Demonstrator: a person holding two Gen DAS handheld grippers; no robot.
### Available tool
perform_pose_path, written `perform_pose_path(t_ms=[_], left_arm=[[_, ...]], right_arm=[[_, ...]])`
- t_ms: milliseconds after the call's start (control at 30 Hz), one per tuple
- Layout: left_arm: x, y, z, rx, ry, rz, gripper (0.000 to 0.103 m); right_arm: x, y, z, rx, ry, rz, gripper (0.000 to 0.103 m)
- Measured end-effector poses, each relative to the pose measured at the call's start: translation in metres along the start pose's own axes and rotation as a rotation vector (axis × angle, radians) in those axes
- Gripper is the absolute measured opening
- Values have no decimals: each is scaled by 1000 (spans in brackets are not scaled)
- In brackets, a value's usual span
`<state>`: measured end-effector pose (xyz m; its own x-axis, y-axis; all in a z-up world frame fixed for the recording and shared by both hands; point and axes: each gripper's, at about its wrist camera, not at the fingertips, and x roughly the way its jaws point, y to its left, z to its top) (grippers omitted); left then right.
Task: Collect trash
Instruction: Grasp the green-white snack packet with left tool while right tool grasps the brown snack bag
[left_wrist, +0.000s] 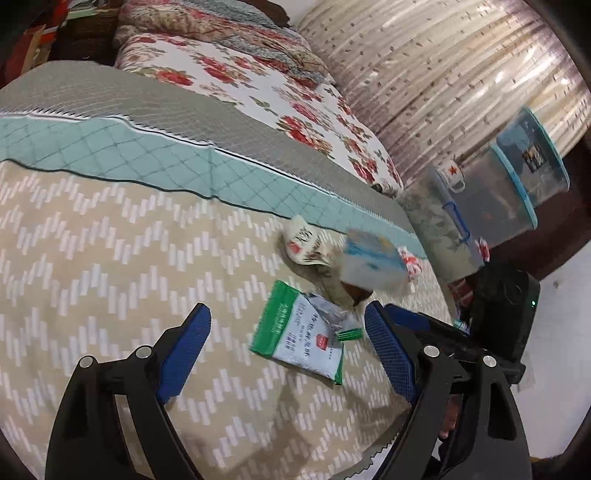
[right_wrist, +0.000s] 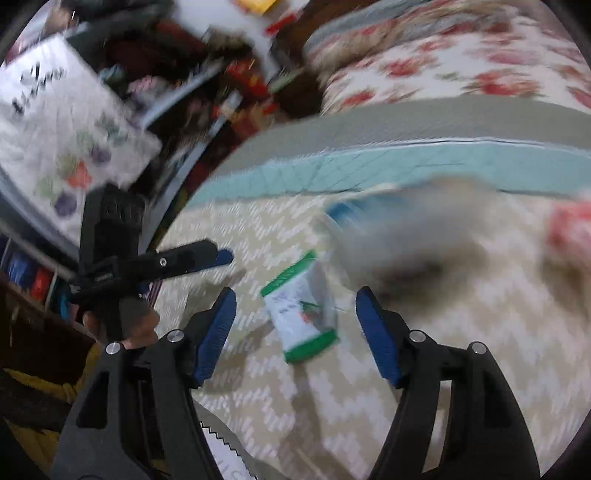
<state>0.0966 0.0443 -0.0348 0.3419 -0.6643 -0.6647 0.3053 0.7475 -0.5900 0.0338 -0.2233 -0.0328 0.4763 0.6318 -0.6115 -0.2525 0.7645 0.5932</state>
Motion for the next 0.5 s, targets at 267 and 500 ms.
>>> perform_pose_path(t_ms=[267,500], left_arm=[[26,-12,-16,69,85,79,81],[39,-34,-28,186,61,207,71]], right_arm=[[-34,-61,-24,226,-87,-13,67],[-2,-64,2,133,-48,-159,67]])
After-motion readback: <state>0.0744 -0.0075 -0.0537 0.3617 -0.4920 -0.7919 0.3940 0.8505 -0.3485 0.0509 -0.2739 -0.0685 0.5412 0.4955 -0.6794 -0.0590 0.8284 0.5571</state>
